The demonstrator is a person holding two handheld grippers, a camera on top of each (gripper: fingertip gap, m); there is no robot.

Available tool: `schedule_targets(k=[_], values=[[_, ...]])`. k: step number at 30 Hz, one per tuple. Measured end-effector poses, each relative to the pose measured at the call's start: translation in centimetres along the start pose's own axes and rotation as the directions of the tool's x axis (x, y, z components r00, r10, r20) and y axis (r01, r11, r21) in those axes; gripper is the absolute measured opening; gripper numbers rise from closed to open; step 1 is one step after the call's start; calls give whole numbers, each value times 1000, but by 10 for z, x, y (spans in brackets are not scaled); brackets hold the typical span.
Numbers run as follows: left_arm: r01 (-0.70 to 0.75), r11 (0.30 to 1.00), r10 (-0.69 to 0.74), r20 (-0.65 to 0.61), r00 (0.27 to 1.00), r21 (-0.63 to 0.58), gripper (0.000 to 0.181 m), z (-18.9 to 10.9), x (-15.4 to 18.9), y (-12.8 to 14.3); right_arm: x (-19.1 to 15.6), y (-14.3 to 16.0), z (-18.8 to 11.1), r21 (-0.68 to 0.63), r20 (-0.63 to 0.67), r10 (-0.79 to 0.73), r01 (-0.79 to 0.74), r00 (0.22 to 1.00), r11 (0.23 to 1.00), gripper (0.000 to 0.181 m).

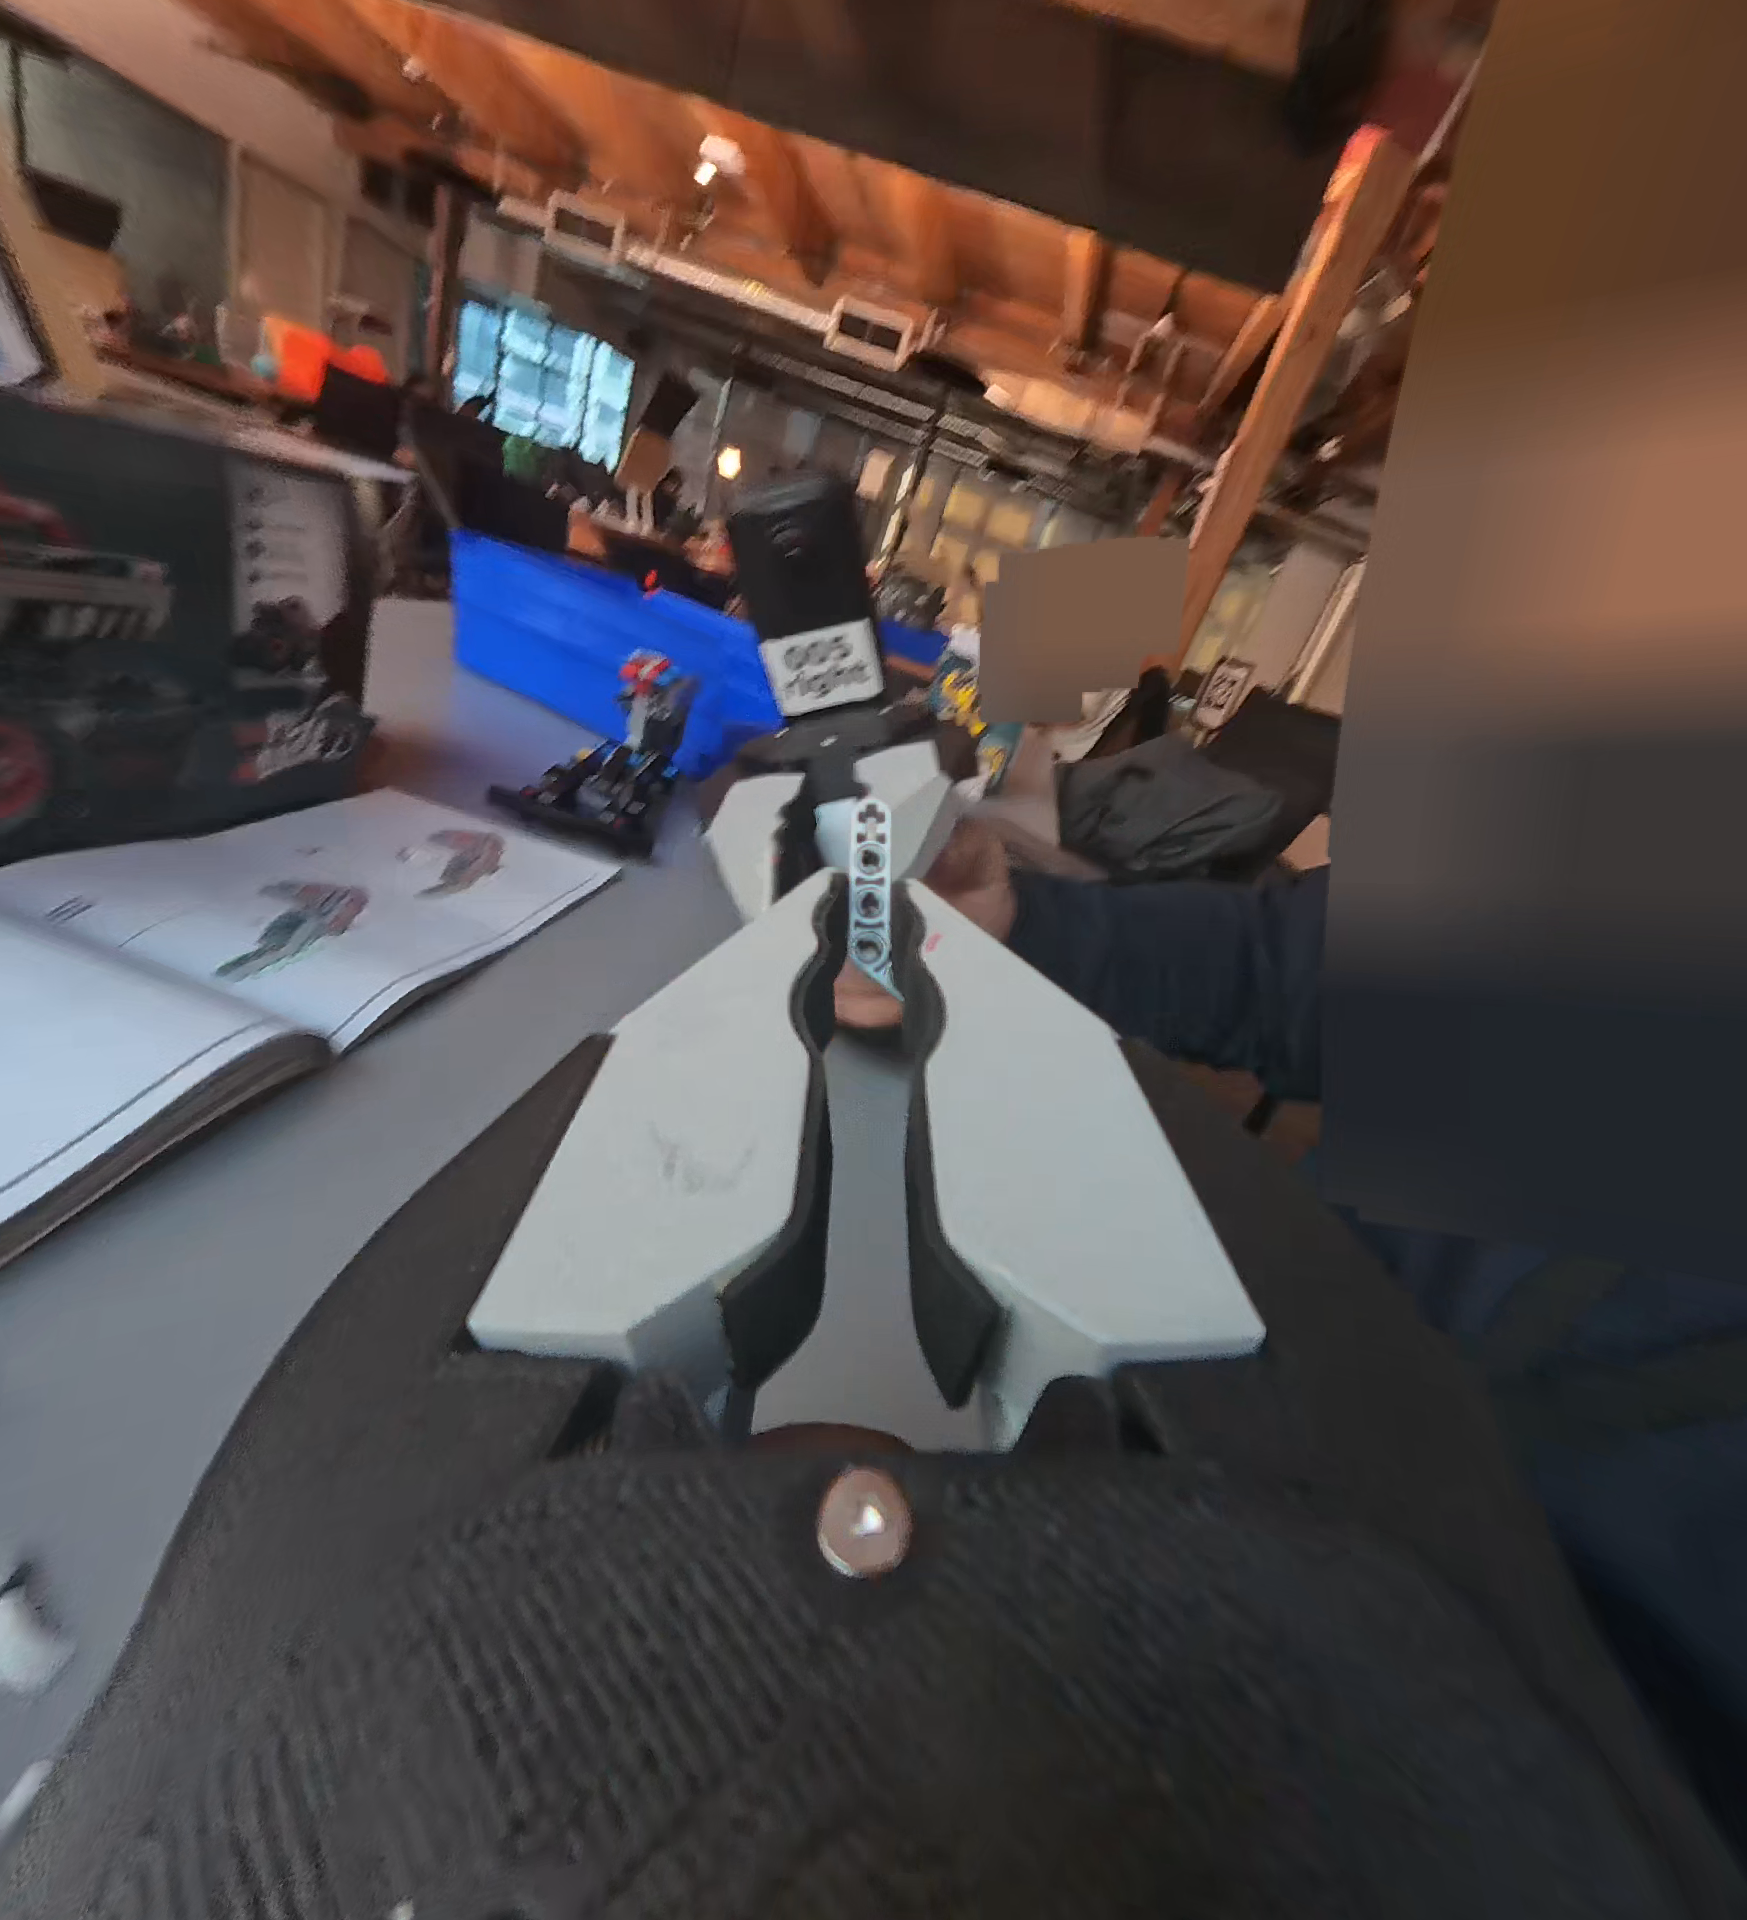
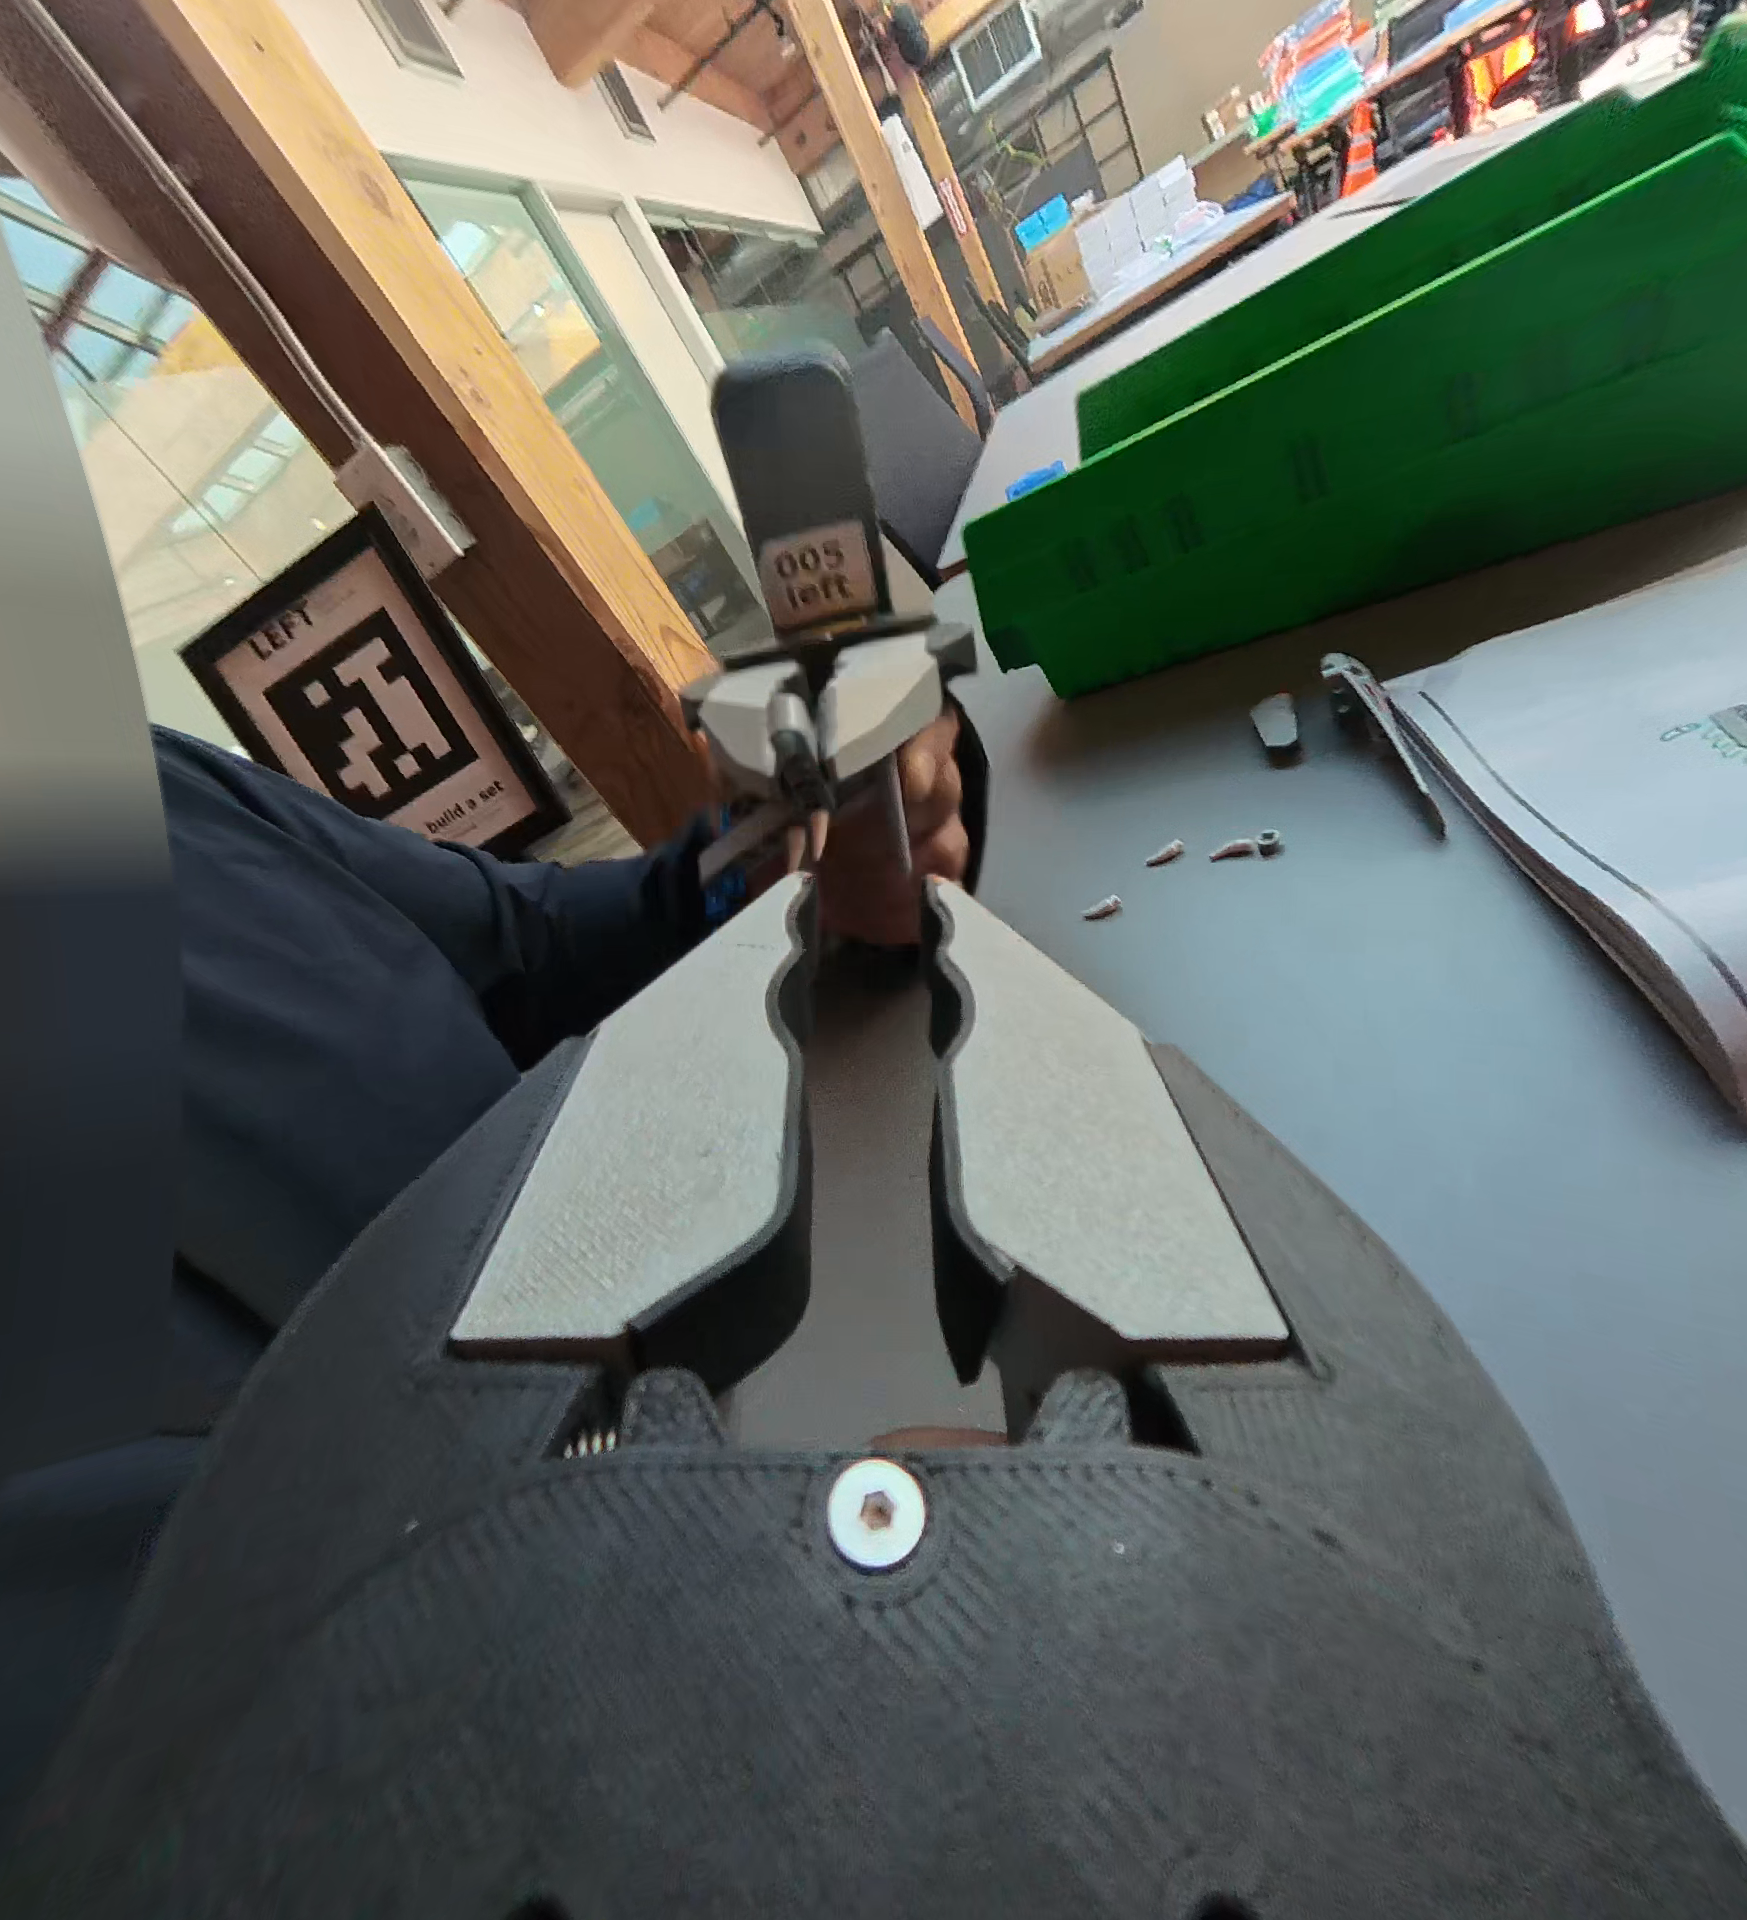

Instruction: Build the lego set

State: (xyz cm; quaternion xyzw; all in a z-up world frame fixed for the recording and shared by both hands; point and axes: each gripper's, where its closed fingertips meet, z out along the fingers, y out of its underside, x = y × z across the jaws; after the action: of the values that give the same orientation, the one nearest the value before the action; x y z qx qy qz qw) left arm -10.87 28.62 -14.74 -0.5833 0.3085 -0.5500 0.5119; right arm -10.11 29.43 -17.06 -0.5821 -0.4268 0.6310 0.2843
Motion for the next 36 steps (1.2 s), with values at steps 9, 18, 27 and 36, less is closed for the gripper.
schedule_targets(k=[9, 18, 27, 36], values=[[68, 987, -24, 286, 958, -145, 5, -100, -40, 6, 38, 30, 26, -219, -212, -99, 51, 972, 974, 16], [18, 987, 9, 168, 986, -159, 4, -83, -21, 9, 16, 3, 77, -138, -48, -142, 134, 989, 981, 25], [-5, 966, 53, 180, 982, -259, 5, -72, -19, 24, 7, 0, 94, -139, -6, -211, 208, 977, 968, 15], [89, 944, 9, 295, 955, -319, 17, -84, -29, 34, 7, -2, 100, -207, -135, -440, 409, 888, 889, 4]])
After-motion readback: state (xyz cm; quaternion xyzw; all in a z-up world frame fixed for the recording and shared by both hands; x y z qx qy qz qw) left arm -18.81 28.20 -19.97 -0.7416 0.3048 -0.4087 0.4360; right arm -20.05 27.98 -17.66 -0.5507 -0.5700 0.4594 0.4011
